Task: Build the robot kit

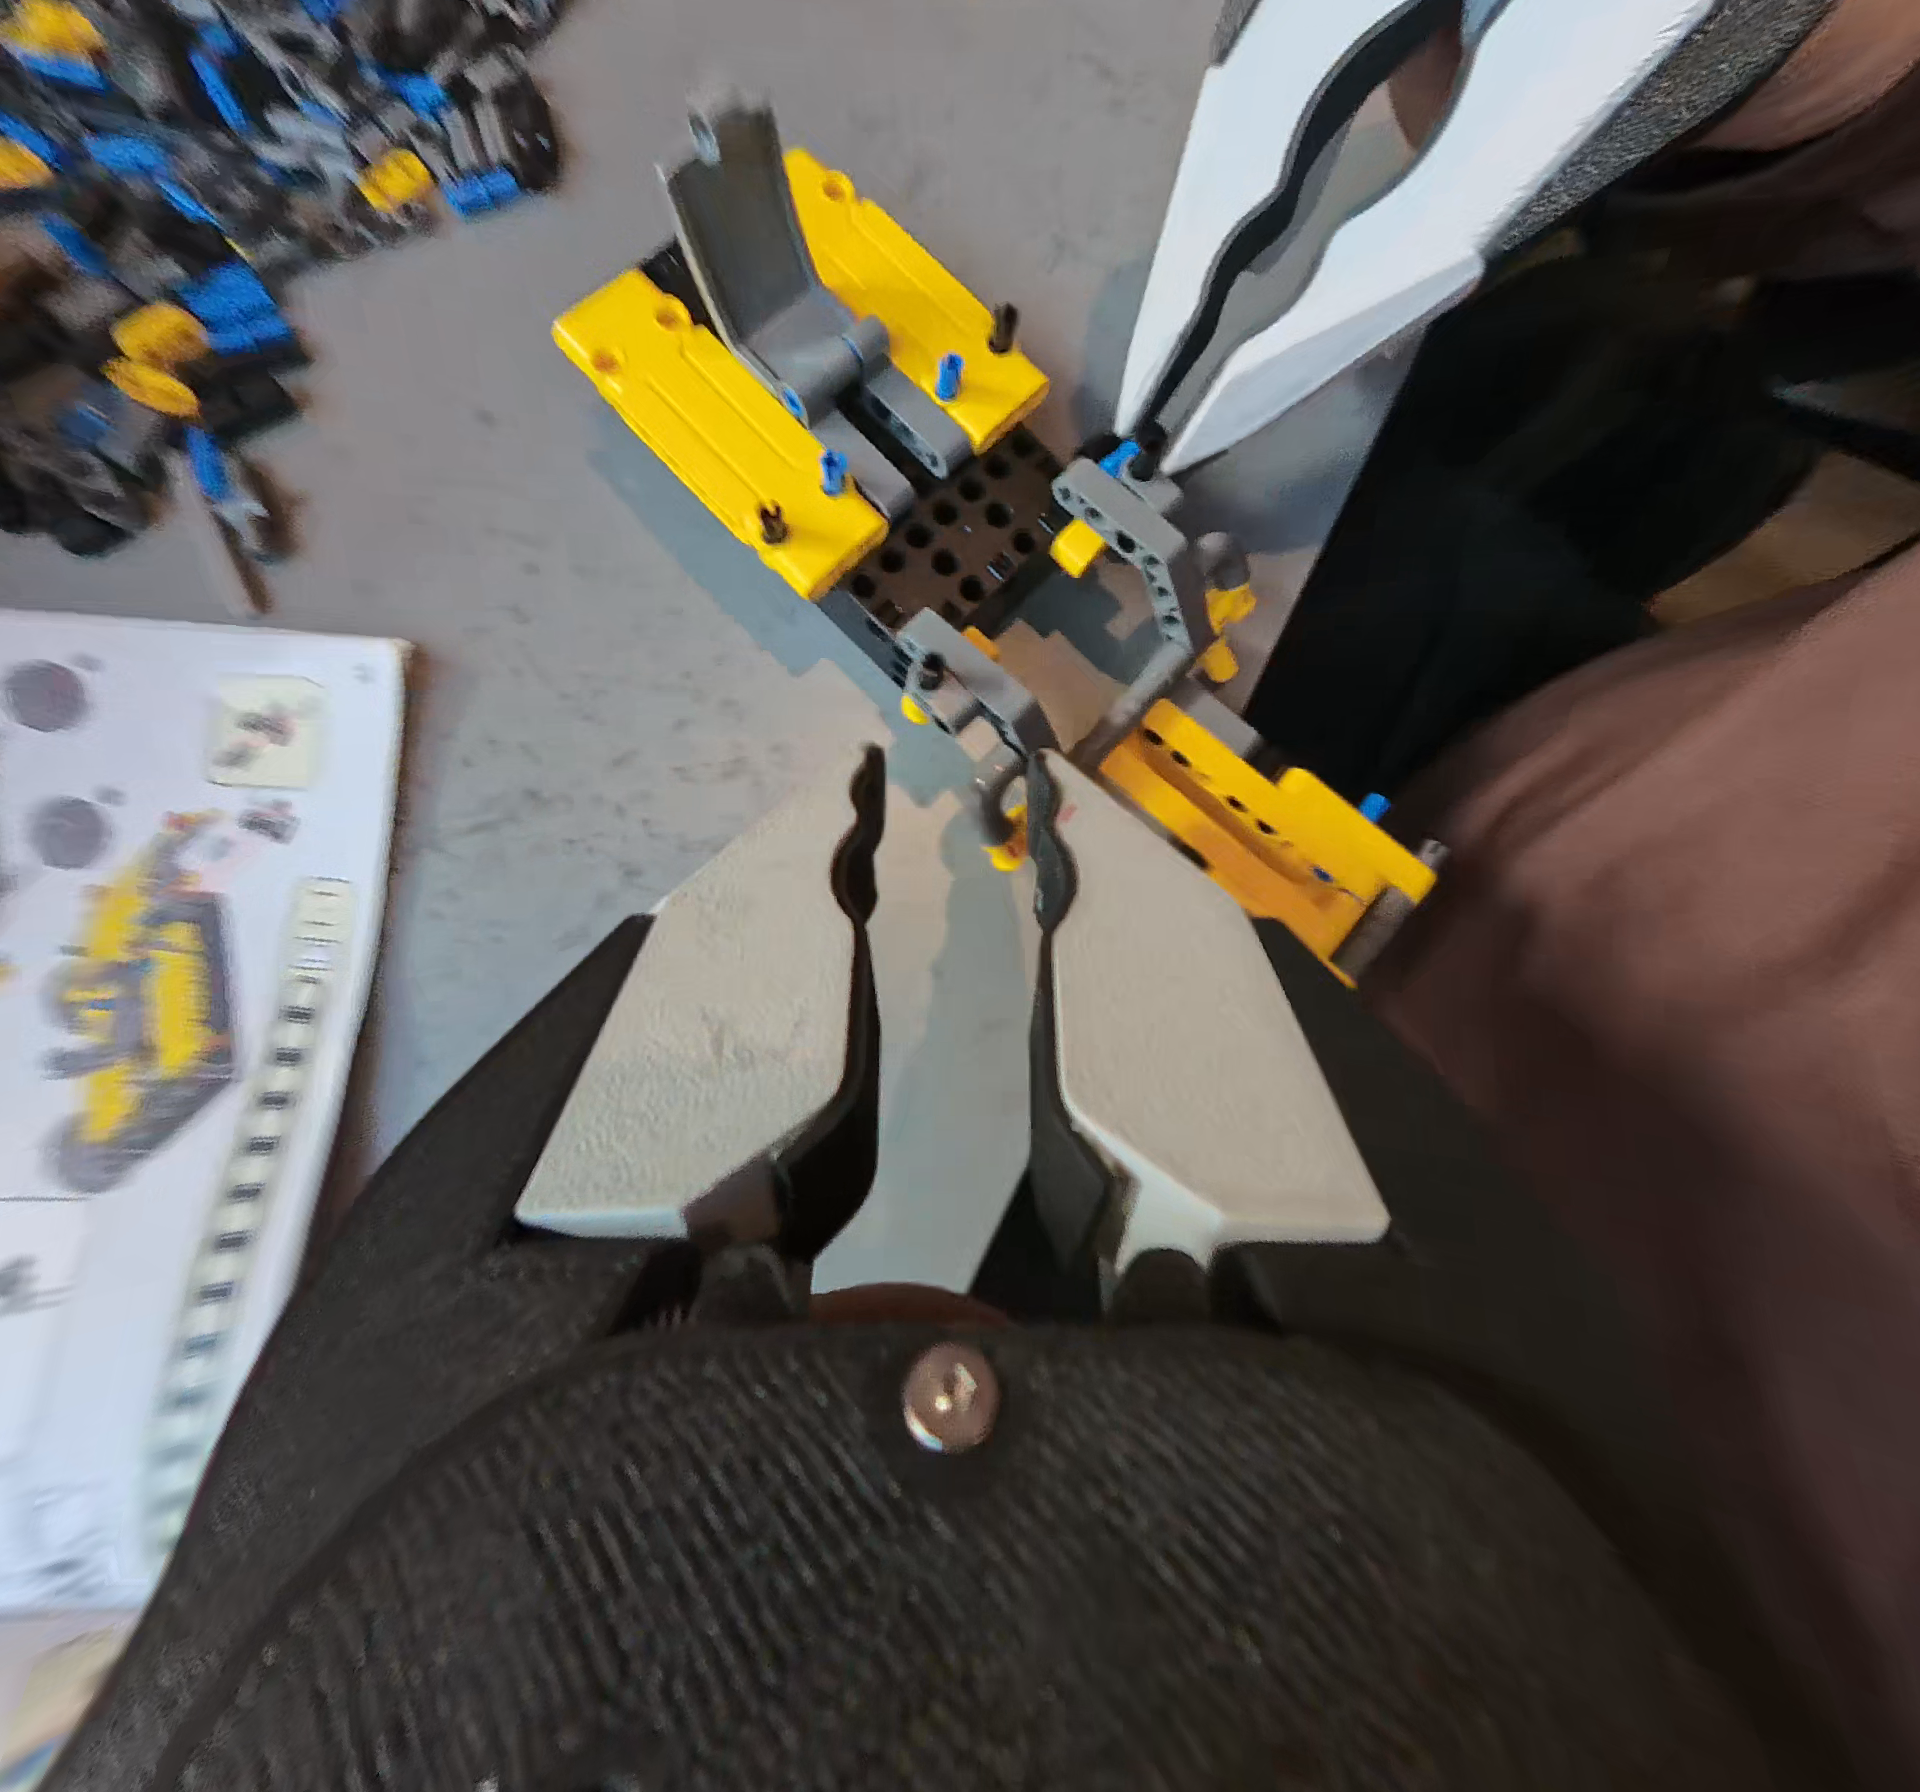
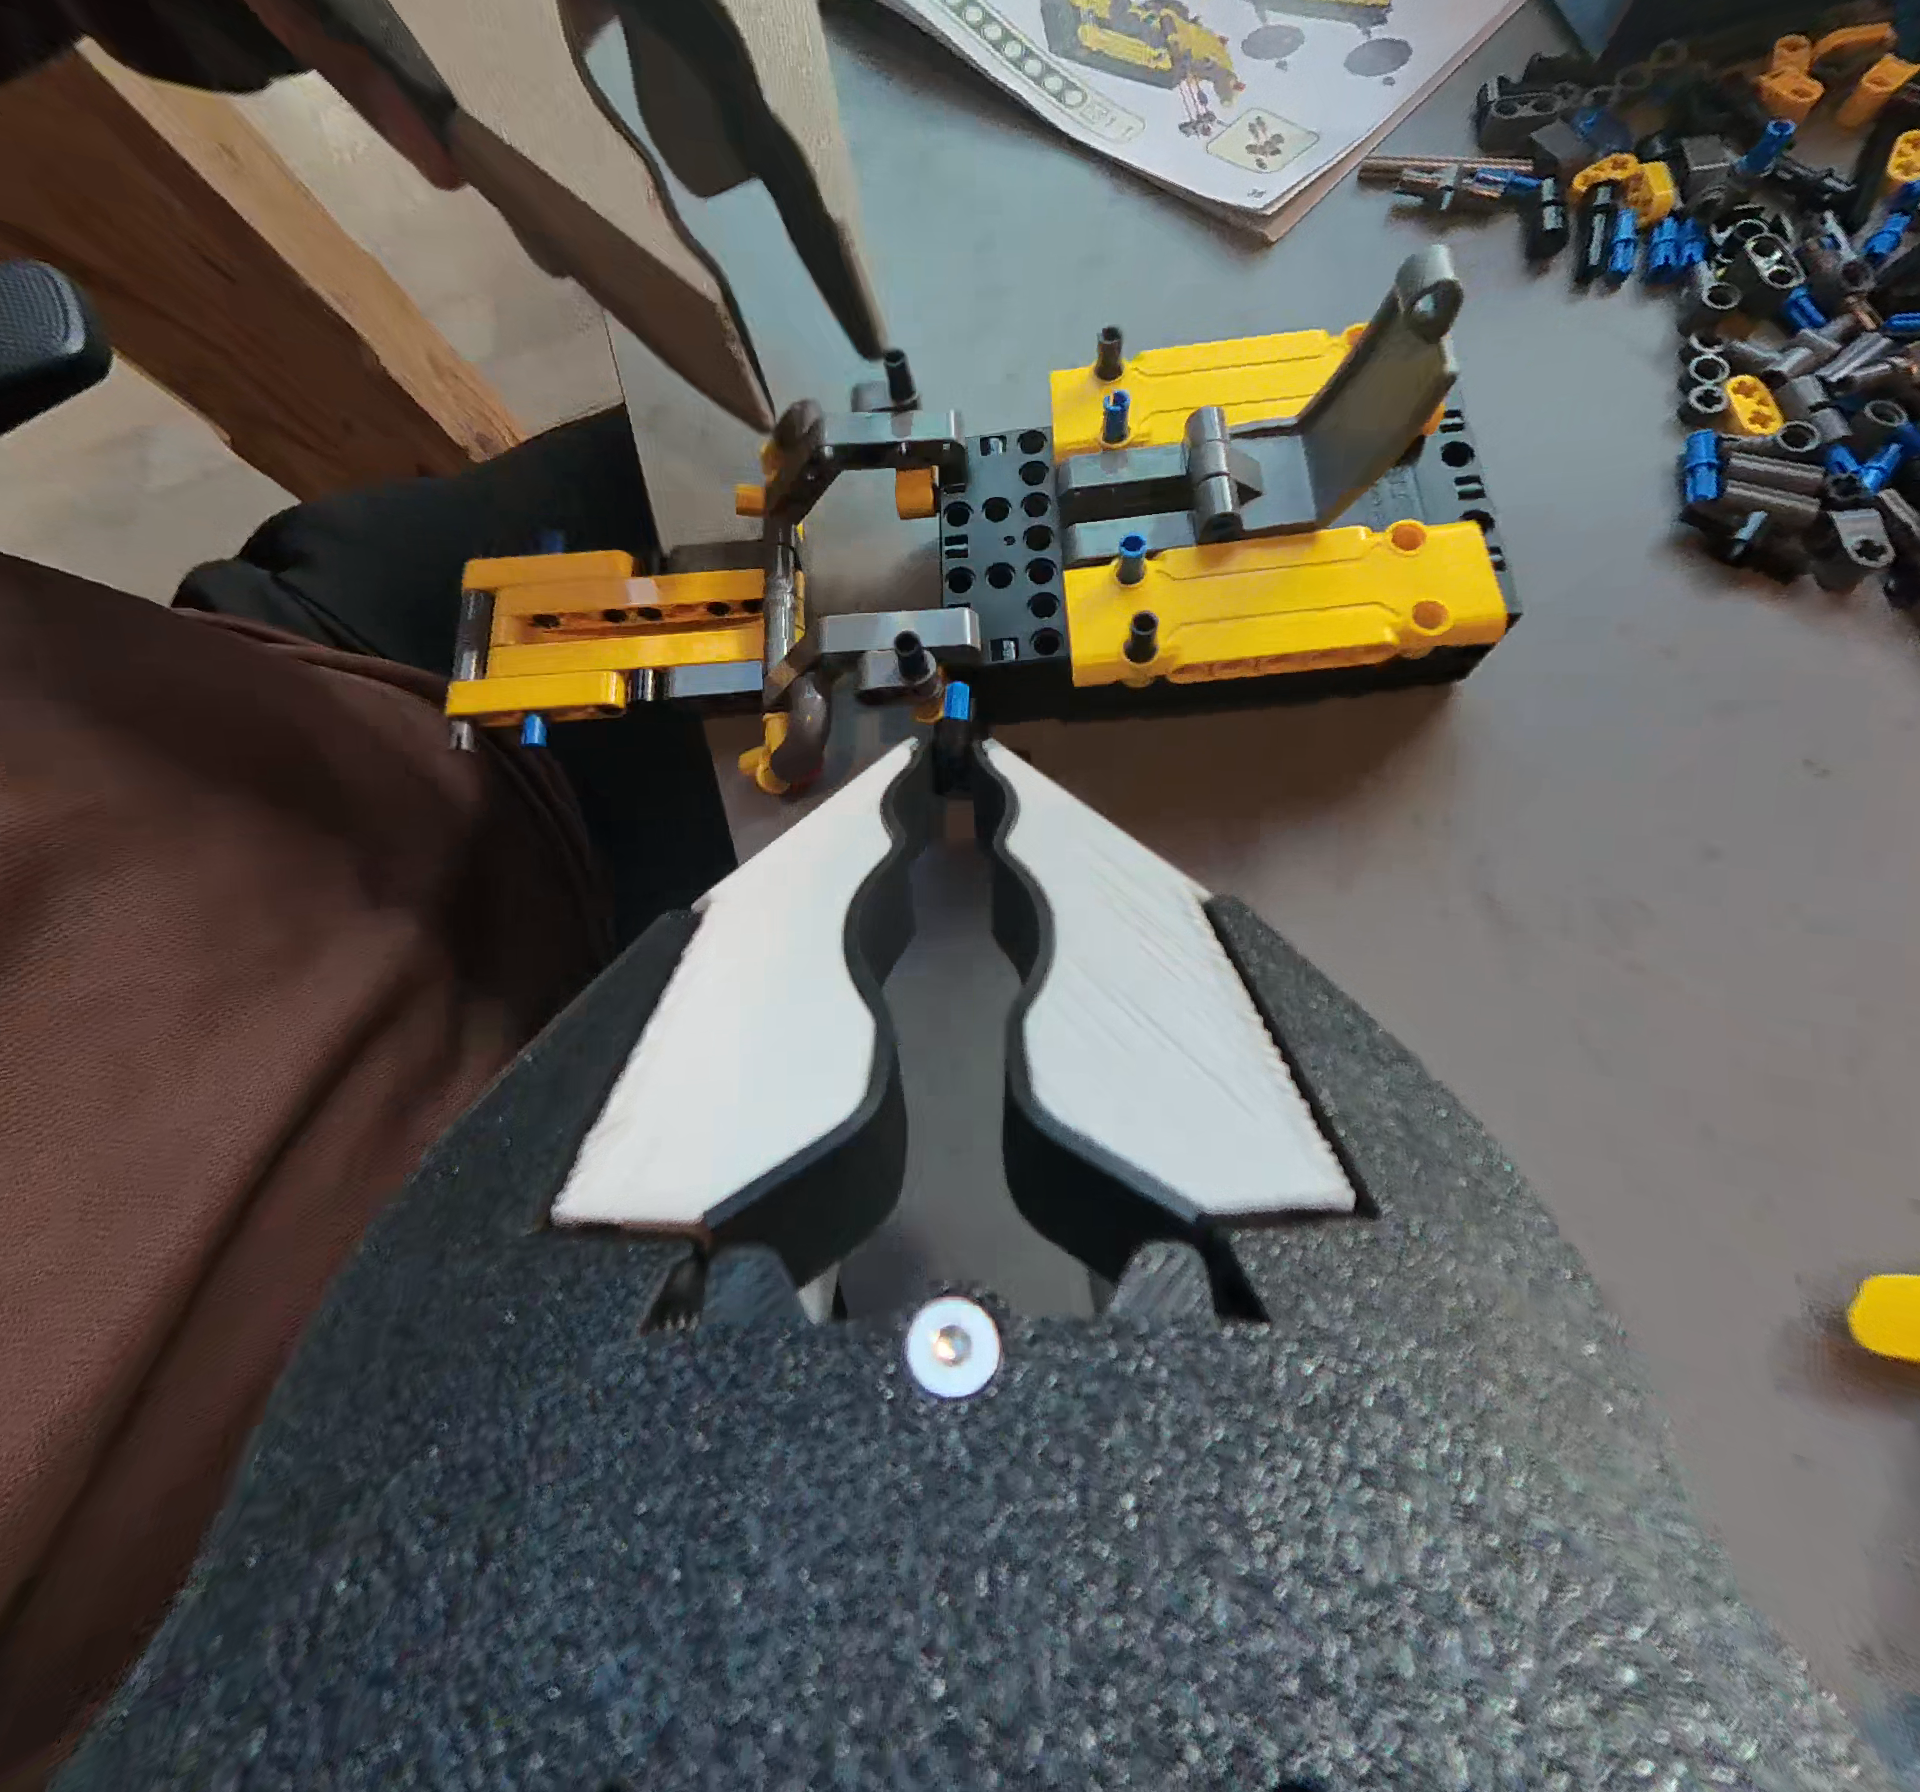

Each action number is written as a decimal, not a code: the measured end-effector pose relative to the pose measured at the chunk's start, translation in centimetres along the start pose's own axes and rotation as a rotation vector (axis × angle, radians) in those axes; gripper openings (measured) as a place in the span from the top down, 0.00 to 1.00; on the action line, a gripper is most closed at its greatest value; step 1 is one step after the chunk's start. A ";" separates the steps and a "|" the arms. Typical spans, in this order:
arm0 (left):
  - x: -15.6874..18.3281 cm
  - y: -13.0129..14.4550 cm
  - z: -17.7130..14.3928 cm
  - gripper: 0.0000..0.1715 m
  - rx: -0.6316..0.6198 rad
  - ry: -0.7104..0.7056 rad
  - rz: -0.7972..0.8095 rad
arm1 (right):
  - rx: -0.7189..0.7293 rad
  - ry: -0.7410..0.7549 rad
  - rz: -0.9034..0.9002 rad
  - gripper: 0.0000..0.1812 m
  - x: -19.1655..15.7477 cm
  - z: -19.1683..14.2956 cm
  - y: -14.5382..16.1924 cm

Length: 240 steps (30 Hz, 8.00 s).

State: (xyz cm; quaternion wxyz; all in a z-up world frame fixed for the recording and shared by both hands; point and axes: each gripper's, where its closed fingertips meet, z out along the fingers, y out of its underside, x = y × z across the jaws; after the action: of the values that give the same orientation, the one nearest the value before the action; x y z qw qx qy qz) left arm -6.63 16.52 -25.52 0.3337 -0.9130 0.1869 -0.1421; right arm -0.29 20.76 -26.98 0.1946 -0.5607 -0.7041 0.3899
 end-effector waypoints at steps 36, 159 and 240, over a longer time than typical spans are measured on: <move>3.0 -3.6 5.7 0.92 -0.006 0.166 0.750 | 0.070 -0.070 -0.096 0.99 0.7 -0.6 -0.2; 3.5 -6.3 5.4 0.97 0.076 0.116 0.508 | 0.139 0.096 -0.271 0.98 1.4 -1.8 -1.2; 1.7 -4.4 6.1 0.93 0.063 0.225 0.515 | -0.011 -0.287 -0.352 0.98 2.4 0.3 0.0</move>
State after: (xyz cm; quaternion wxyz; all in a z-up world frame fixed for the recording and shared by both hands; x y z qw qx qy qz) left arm -1.72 22.33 -26.85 0.3644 -0.8029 0.4442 -0.1590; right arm -1.20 22.95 -27.52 0.1541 -0.3692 -0.8137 0.4218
